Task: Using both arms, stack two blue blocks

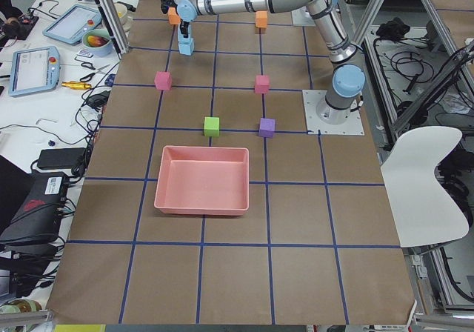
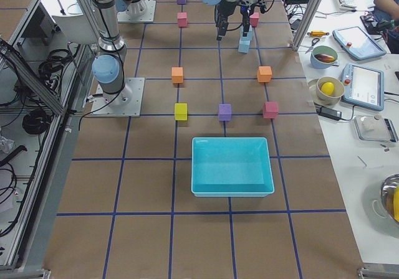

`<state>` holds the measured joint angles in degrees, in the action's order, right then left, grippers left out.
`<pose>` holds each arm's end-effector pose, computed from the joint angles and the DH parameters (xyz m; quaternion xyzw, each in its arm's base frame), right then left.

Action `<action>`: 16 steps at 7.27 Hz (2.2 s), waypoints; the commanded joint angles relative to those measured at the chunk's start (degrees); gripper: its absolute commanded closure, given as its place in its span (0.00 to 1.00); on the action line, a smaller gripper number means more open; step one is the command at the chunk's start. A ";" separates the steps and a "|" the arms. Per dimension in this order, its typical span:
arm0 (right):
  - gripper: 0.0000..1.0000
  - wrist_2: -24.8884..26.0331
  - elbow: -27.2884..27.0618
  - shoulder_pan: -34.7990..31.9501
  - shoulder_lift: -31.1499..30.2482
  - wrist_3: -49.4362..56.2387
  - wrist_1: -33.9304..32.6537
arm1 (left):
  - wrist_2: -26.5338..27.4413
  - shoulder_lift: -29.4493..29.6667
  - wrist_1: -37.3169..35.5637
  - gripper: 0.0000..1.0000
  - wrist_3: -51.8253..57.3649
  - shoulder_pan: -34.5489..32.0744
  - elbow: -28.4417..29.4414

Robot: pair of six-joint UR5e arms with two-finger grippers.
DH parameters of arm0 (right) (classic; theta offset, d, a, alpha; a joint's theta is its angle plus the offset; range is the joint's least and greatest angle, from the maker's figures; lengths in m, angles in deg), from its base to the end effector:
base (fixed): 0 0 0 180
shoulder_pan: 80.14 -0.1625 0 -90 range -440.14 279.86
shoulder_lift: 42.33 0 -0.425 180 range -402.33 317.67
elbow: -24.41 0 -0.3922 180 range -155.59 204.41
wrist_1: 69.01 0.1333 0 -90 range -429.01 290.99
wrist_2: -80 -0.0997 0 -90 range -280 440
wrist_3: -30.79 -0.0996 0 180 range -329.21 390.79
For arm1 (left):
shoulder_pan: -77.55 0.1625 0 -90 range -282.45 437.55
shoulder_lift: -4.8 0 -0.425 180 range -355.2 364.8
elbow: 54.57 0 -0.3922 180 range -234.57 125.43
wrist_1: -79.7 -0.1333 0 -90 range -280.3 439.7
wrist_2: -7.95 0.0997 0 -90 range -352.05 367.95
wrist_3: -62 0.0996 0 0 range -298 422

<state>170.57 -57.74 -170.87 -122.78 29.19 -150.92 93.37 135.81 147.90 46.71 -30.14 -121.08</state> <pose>0.1392 -0.5421 0.4549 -0.0071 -0.9963 -0.0852 0.0067 -0.3654 -0.6809 0.2736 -0.0224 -0.9983 0.0244 0.0489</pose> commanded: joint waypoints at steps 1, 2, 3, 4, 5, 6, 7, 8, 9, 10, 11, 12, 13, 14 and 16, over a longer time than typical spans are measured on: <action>0.00 0.13 -0.02 0.11 -0.06 0.01 0.09 | 0.45 1.26 -0.17 1.00 -0.01 -0.15 0.24; 0.00 0.22 -0.02 0.11 -0.06 0.01 0.00 | 0.45 1.70 -0.43 1.00 0.07 -0.15 0.24; 0.00 0.31 -0.02 0.20 -0.14 0.01 -0.08 | 0.45 2.40 -0.61 0.39 0.08 -0.15 0.24; 0.00 0.31 -0.02 0.29 -0.06 -0.08 -0.08 | 0.36 2.84 -1.04 0.06 -0.19 -0.24 0.32; 0.00 0.31 -0.02 0.29 -0.06 -0.08 -0.26 | 0.36 2.85 -1.40 0.04 -0.28 -0.24 0.33; 0.00 0.31 -0.02 0.29 -0.06 -0.08 -0.61 | 0.36 2.33 -1.31 0.04 -0.10 -0.33 0.50; 0.00 0.48 -0.02 0.29 -0.06 -0.08 -0.70 | 0.62 0.41 -0.44 0.00 0.42 -0.16 0.33; 0.00 0.66 -0.02 0.29 -0.06 -0.16 -0.61 | 0.63 -2.31 2.00 0.00 1.12 1.41 -0.11; 0.00 0.66 -0.02 0.29 -0.06 -0.16 -0.79 | 0.54 -5.99 8.47 0.00 4.87 4.82 0.15; 0.00 0.66 -0.02 0.29 -0.06 -0.17 -0.70 | 0.63 -10.64 15.40 0.00 12.04 8.77 -0.02; 0.00 0.66 -0.02 0.46 -0.06 -0.08 -0.79 | 0.80 -15.73 24.18 0.00 13.86 11.68 -0.46; 0.00 0.75 -0.02 0.73 -0.06 0.01 -0.79 | 2.37 -20.40 29.57 0.02 17.70 13.80 -2.12; 0.00 0.66 -0.02 0.82 -0.06 -0.08 -0.79 | 5.26 -25.06 29.71 0.02 20.35 16.26 -5.09; 0.00 0.75 -0.02 1.17 -0.06 -0.08 -0.87 | 5.46 -30.41 29.97 0.02 20.20 17.33 -8.08; 0.00 0.49 -0.02 2.66 -0.14 0.27 -0.70 | 5.55 -41.75 30.06 0.01 19.33 17.07 -15.11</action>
<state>171.22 -57.77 -168.90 -122.86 29.24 -151.71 98.74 100.76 177.80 66.34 -13.20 -131.85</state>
